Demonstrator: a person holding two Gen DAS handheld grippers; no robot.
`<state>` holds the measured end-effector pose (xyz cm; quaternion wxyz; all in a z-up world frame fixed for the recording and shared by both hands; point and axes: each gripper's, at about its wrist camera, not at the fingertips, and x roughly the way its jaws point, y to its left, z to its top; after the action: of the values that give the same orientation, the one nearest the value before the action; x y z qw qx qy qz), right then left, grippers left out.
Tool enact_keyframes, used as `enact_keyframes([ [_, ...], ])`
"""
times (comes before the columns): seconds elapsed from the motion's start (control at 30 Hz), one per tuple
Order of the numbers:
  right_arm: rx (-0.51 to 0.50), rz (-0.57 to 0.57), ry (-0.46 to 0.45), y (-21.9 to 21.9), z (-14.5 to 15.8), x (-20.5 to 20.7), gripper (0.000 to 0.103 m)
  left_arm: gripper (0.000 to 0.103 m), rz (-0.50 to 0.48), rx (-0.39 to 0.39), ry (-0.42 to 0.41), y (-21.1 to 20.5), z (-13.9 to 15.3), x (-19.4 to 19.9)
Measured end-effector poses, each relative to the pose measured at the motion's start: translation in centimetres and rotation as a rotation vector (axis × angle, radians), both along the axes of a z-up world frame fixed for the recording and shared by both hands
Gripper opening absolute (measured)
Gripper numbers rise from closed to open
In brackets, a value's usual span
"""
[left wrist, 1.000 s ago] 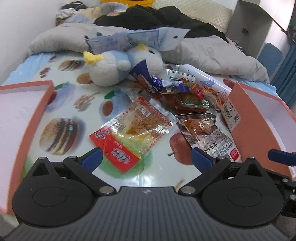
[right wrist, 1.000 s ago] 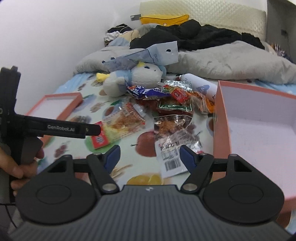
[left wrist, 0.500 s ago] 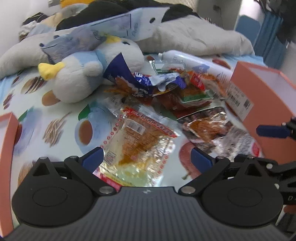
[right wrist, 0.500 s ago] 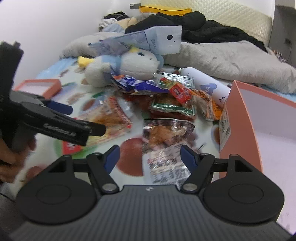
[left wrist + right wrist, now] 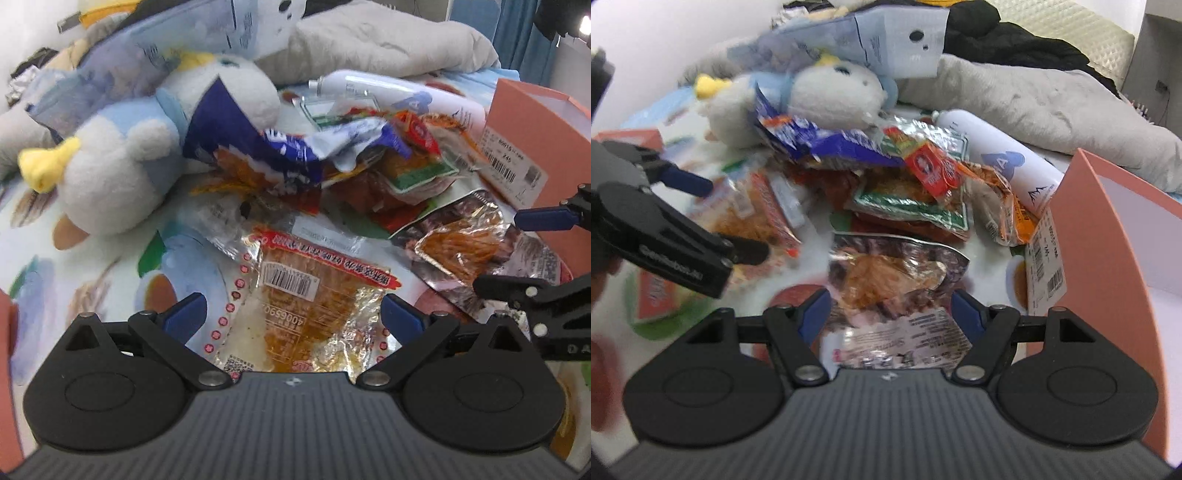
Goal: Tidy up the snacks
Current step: 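Move both tools down toward the snack packets in the pile, then grasp the red-labelled bread packet with left tool while right grasps the shrimp-flavour packet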
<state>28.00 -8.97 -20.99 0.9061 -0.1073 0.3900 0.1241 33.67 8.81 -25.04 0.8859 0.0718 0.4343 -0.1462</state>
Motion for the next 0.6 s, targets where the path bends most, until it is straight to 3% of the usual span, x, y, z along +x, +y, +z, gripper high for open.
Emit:
enact_keyframes([
  [0.27, 0.052, -0.018, 0.052, -0.4, -1.6, 1.2, 0.085, 0.083, 0.029, -0.037, 0.005, 0.4, -0.5, 0.0],
  [0.43, 0.038, -0.013, 0.062, -0.1, -1.8, 1.4, 0.084, 0.071, 0.045, -0.025, -0.005, -0.4, -0.3, -1.1],
  [0.53, 0.039, 0.004, 0.073, 0.2, -1.6, 1.3, 0.076, 0.063, 0.062, -0.038, -0.001, -0.7, -0.1, -1.9],
  [0.6, 0.011, 0.043, 0.076, 0.8, -1.4, 1.1, 0.076, 0.061, 0.065, -0.038, 0.003, -0.8, 0.0, -2.4],
])
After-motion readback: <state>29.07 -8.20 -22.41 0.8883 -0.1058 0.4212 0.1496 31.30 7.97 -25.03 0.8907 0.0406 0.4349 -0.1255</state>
